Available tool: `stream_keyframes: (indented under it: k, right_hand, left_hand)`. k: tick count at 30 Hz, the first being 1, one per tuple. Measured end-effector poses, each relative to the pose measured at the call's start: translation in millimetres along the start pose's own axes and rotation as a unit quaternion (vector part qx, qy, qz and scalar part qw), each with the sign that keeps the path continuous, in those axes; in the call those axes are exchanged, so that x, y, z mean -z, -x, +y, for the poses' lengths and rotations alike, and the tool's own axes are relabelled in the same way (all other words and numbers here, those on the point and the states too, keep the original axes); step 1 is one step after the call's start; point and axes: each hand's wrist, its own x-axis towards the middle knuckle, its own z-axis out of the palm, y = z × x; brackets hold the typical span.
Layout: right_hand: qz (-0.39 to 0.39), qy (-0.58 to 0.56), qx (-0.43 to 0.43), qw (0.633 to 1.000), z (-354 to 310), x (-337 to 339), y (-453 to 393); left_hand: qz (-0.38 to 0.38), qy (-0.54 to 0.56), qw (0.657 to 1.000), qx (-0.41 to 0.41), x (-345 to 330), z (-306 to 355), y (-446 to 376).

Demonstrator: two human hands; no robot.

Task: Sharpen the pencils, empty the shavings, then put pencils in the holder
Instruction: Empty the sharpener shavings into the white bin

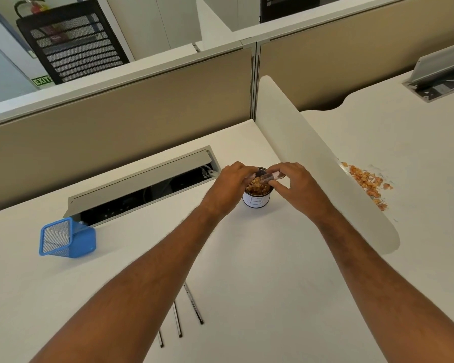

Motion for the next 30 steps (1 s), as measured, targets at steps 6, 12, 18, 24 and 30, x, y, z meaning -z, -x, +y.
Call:
stream_keyframes:
  k: [6, 12, 18, 24, 30]
  right_hand:
    - [0.006, 0.044, 0.034, 0.998, -3, 1, 1]
    - [0.032, 0.049, 0.024, 0.998, -5, 0, 3]
    - [0.071, -0.181, -0.131, 0.972, -12, -2, 14]
    - [0.091, -0.255, -0.129, 0.954, -30, -8, 38]
    - [0.075, -0.279, -0.111, 0.951, -47, -15, 60]
  left_hand:
    - [0.005, 0.016, 1.000, 0.011, 1, 2, 3]
    - [0.016, 0.059, 0.998, 0.028, 7, 7, 10]
    - [0.060, 0.150, 0.985, 0.061, 5, 8, 22]
    - [0.075, 0.248, 0.960, 0.104, 3, 16, 43]
    - [0.064, 0.282, 0.952, 0.105, 4, 24, 77]
